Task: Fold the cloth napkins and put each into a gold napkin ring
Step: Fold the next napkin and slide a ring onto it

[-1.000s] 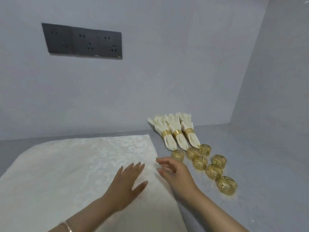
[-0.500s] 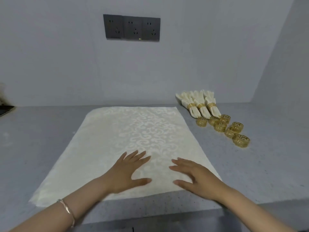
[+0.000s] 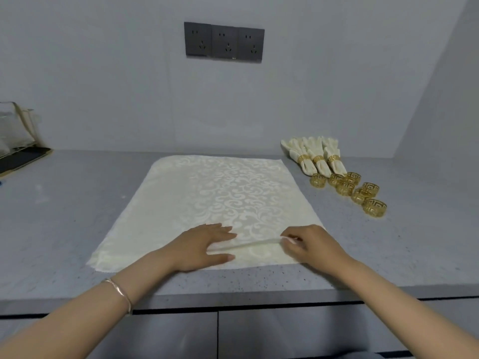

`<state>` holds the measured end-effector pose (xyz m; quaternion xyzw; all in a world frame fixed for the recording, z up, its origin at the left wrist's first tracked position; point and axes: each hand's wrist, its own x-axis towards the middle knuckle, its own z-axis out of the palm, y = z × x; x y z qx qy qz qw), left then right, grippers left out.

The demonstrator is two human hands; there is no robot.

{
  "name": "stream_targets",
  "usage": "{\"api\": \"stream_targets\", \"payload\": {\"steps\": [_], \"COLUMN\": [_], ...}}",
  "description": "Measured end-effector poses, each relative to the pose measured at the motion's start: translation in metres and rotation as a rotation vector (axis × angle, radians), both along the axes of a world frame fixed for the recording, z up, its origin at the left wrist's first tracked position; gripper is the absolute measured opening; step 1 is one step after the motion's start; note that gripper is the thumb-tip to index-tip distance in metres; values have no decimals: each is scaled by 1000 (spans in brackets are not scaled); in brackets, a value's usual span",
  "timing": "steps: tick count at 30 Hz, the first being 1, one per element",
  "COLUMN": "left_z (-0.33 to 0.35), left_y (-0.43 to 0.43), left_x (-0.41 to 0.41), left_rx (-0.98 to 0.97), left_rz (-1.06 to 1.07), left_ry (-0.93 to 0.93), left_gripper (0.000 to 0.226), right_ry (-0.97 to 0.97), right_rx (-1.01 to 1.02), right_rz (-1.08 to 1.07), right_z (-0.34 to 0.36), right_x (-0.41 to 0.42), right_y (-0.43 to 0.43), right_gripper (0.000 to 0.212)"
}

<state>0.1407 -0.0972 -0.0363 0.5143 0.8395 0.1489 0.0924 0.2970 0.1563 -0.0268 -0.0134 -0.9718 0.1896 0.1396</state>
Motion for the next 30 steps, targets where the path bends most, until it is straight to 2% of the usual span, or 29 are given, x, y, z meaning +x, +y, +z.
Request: {"api": "stream_targets", "payload": {"steps": [2, 4, 6, 9, 11, 14, 17, 20, 21, 22, 24, 26, 28, 29, 30], "left_z": [8, 17, 24, 31, 34, 47, 68, 90, 95, 99, 104, 106, 106, 105, 103], "left_y": [-3, -14, -25, -43, -49, -50, -45, -39, -38, -38, -36, -32, -29, -27, -24], "left_x": [-6, -15, -28, -50, -63, -67, -66, -68, -69, -71, -78, -87, -102, -112, -126], "left_rx": [36, 32, 27, 11, 36, 60, -115, -404, -501, -574, -596, -578, -506, -471, -426], "left_rz": [39, 86, 131, 208, 219, 178, 238, 240, 238, 230, 174, 76, 90, 130, 180], "left_ry": [-14, -7, 2, -24, -79, -252, -360, -432, -457, -471, -523, -605, -596, -538, -453], "left_gripper": [44, 34, 29, 16, 30, 52, 54, 27, 32, 48, 63, 52, 34, 34, 45], "right_ry": [12, -65, -169, -246, -240, -303, -500, -814, -928, -1026, -1122, -1083, -924, -809, -696], "right_rx": [-93, -52, -56, -188, -274, -315, -310, -321, -359, -395, -405, -412, -433, -411, -354], "right_rz": [-66, -80, -42, 44, 92, 109, 113, 147, 166, 194, 260, 273, 202, 158, 112], "right_z": [5, 8, 9, 20, 34, 55, 67, 80, 83, 85, 90, 93, 93, 91, 90], "right_x": [-4, -8, -11, -17, -18, -17, -16, -14, -14, -15, -21, -31, -44, -54, -66], "right_y": [9, 17, 28, 39, 42, 48, 55, 59, 62, 65, 72, 77, 82, 85, 89], "right_gripper": [12, 14, 18, 31, 43, 48, 43, 27, 22, 20, 15, 11, 17, 21, 29]}}
